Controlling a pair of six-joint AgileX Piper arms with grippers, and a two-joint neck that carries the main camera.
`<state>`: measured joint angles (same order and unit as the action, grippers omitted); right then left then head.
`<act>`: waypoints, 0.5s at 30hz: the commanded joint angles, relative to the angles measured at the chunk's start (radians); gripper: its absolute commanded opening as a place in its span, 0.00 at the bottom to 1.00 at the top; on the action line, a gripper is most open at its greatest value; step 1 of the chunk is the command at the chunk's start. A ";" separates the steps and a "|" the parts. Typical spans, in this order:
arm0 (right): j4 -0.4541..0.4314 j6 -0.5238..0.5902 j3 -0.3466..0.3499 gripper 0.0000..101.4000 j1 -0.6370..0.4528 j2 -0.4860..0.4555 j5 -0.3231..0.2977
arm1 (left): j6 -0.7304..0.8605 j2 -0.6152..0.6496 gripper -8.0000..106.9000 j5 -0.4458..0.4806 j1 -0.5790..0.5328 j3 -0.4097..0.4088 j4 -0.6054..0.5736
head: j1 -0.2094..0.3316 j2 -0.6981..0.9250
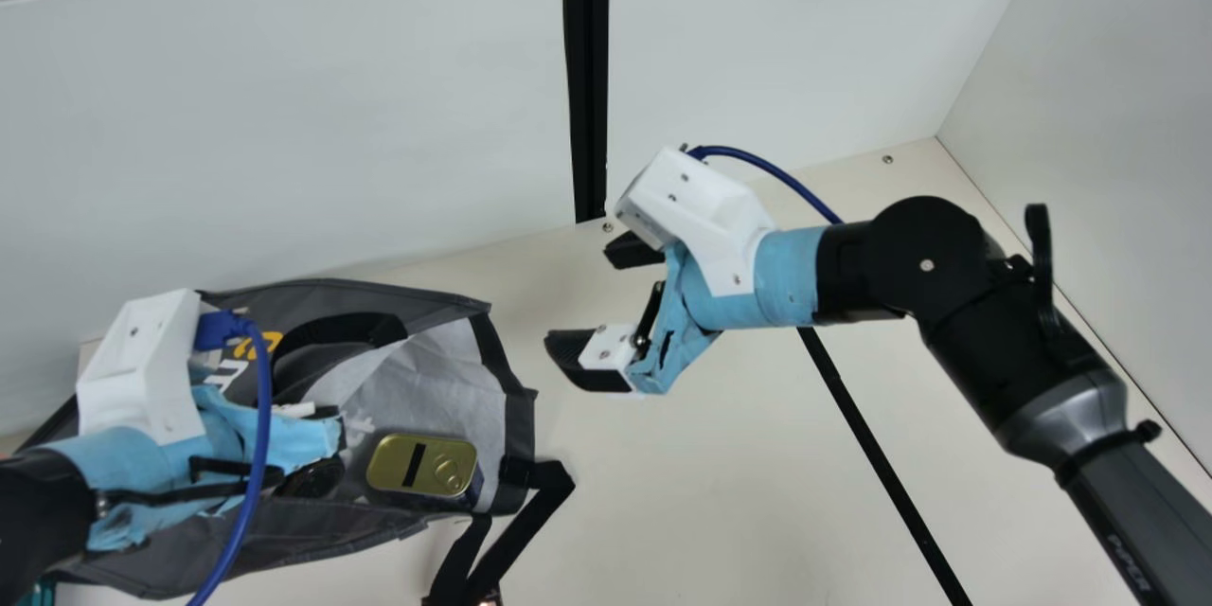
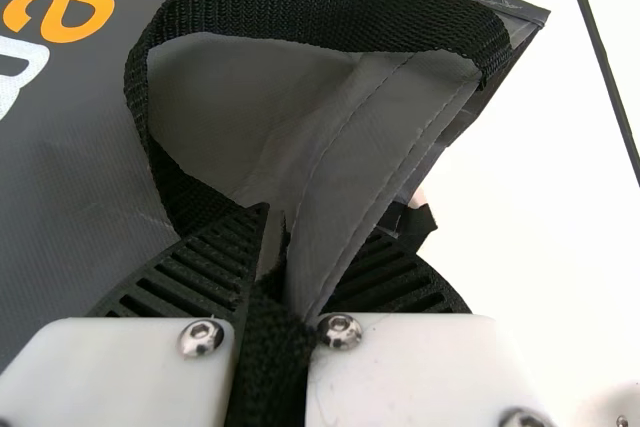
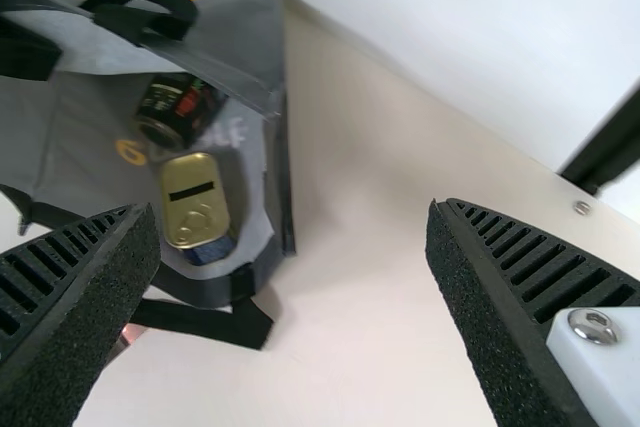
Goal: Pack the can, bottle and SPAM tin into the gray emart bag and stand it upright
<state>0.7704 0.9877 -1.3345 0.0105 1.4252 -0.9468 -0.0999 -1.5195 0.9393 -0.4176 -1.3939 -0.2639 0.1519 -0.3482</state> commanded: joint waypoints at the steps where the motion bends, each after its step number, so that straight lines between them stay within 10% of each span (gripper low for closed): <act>1: -0.020 -0.019 0.001 0.94 -0.006 -0.013 0.001 | 0.000 0.000 0.00 0.000 0.000 0.000 0.000 | 0.023 -0.001; 15: -0.177 -0.175 0.001 0.94 -0.062 -0.116 0.029 | 0.000 0.000 0.00 0.000 0.000 0.000 0.000 | 0.023 -0.001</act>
<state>0.6107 0.8266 -1.3335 -0.0471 1.3141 -0.9229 -0.0999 -1.5195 0.9393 -0.4176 -1.3939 -0.2639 0.1519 -0.3482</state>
